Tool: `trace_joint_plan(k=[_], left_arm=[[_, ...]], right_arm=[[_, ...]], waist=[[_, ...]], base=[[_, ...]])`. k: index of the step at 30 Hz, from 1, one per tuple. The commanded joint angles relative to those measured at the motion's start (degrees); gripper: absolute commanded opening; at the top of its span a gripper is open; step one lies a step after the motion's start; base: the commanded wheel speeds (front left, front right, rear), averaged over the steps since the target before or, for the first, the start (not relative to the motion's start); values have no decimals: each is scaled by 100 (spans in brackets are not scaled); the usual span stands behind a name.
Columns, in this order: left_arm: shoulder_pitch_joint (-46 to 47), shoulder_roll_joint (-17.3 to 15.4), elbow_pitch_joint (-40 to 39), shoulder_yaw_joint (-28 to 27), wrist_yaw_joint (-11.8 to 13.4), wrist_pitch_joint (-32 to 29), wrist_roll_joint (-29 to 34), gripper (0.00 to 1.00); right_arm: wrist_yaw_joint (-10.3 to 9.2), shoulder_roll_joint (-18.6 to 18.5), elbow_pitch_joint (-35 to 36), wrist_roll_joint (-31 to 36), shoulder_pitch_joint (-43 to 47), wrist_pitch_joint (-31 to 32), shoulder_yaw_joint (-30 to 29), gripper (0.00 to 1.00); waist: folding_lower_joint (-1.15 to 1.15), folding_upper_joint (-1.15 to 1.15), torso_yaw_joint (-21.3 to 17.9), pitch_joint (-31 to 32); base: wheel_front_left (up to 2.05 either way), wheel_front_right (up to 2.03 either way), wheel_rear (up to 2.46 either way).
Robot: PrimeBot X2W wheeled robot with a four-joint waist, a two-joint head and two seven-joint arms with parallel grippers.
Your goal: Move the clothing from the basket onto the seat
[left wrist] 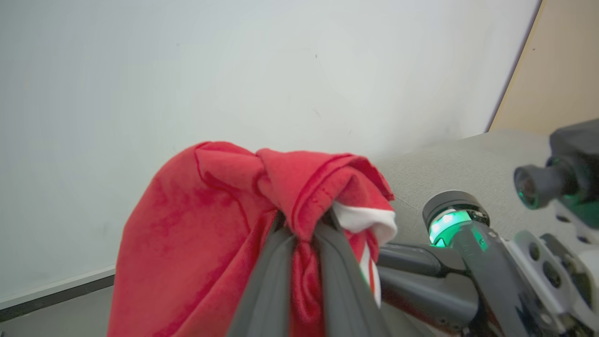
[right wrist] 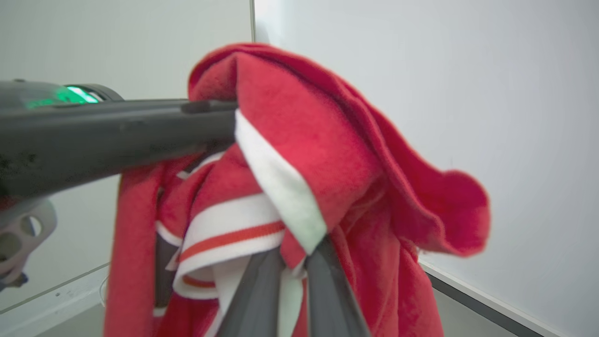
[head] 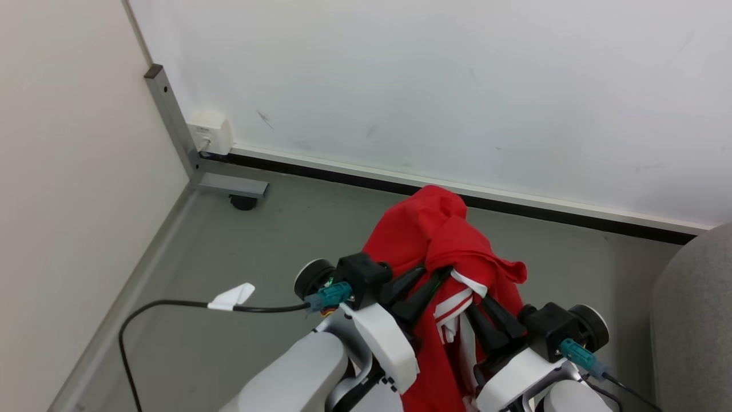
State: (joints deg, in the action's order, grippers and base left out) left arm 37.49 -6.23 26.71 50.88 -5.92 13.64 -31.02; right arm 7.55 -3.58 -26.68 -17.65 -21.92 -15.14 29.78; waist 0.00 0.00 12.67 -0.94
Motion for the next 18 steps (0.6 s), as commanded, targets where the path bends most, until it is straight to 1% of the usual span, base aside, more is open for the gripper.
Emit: trace_joint_plan(k=[1,6,7,8,9,10,18], left_arm=[[48,-35,-1,-26,27,50,-73,0],[81,-72,43,-64,51,60,-69,0],[83,-77,58,-73,61,65,-70,2],[83,-83,73,-81,67,72,-69,22],[76,-88,101,-86,75,76,-80,47],[63,-94,128,-89,69,76,-94,100],[-88,-159,187,-56,80,98,-110,100]], right_arm=[[-12,-13,46,-14,69,-1,-44,0],[-12,-3,134,-31,19,-1,-161,0],[-12,-1,140,-40,20,-1,-185,0],[-12,0,138,-45,27,-1,-205,0],[-12,-2,138,-48,37,-1,-239,0],[-12,-8,145,-51,48,-1,-273,0],[-12,-150,198,34,115,-2,-583,0]], waist=[[0,0,-20,-9],[0,0,-130,-51],[0,0,-153,-57],[0,0,-177,-64],[0,0,-200,-70],[0,0,-223,-77],[0,0,-367,-152]], base=[[0,0,0],[0,0,0],[0,0,0],[0,0,0],[0,0,0],[0,0,0],[0,0,0]])
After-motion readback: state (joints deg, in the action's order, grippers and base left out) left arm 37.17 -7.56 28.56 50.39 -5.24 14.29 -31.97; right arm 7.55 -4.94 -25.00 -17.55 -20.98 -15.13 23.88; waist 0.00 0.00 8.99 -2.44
